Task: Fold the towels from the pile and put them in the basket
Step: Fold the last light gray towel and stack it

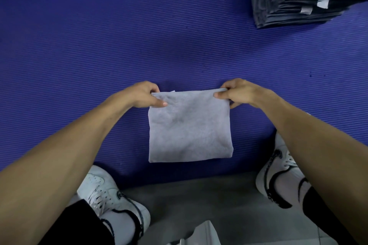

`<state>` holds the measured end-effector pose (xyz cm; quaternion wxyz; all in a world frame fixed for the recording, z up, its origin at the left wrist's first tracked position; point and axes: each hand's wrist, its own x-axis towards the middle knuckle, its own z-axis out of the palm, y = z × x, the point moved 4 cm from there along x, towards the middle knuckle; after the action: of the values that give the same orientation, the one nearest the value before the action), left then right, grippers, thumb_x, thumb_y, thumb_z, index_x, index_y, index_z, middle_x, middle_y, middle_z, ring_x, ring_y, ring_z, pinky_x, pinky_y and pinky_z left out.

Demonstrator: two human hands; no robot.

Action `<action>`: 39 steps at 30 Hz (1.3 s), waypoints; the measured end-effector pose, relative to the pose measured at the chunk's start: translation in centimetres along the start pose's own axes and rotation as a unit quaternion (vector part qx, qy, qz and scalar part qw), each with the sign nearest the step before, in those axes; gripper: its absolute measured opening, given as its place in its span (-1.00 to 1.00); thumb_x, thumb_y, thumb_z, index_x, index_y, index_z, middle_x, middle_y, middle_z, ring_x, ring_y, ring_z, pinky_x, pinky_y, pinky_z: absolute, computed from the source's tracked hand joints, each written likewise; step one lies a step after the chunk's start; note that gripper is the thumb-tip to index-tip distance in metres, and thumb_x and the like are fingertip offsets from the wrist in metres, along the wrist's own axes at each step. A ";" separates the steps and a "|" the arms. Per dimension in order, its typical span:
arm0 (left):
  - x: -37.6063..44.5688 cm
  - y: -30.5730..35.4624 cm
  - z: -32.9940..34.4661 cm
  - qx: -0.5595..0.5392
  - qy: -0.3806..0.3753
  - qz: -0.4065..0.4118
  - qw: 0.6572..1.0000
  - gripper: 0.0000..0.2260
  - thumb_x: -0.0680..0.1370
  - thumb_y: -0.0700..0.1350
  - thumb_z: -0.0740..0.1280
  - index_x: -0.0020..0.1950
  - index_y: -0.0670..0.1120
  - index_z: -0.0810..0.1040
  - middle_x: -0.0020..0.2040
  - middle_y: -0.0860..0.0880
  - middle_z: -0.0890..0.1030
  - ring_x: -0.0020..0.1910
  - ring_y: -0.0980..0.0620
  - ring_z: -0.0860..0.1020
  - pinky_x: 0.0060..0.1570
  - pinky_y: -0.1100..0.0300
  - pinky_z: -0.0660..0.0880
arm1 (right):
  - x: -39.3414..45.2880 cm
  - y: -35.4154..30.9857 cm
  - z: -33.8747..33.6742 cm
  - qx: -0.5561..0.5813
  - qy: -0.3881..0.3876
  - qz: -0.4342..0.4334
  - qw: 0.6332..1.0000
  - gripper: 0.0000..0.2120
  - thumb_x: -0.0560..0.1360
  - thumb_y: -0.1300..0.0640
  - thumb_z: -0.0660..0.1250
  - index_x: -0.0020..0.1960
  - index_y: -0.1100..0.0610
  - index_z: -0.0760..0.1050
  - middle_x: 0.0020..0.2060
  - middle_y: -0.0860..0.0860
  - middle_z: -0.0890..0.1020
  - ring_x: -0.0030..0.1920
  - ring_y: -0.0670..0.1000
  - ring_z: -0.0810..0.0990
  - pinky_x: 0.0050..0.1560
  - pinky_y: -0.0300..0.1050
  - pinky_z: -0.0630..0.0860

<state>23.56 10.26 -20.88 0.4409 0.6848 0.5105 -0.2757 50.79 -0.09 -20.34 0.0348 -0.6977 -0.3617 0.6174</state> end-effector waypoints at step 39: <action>-24.4 28.1 -7.0 0.087 0.260 0.214 0.938 -0.79 0.36 -0.12 0.52 -0.07 0.06 0.60 -0.12 0.09 0.62 -0.10 0.06 0.57 -0.21 0.18 0.45 | -31.9 -0.1 -17.6 -0.089 0.312 -0.194 0.926 -0.94 0.51 0.22 0.37 -0.15 0.14 0.56 -0.25 0.05 0.59 -0.25 0.02 0.54 -0.10 -0.04 0.52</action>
<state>41.52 2.75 11.59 0.2800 0.8612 0.4231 -0.0306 67.11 -10.48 10.58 0.2024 -0.7713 -0.5145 0.3153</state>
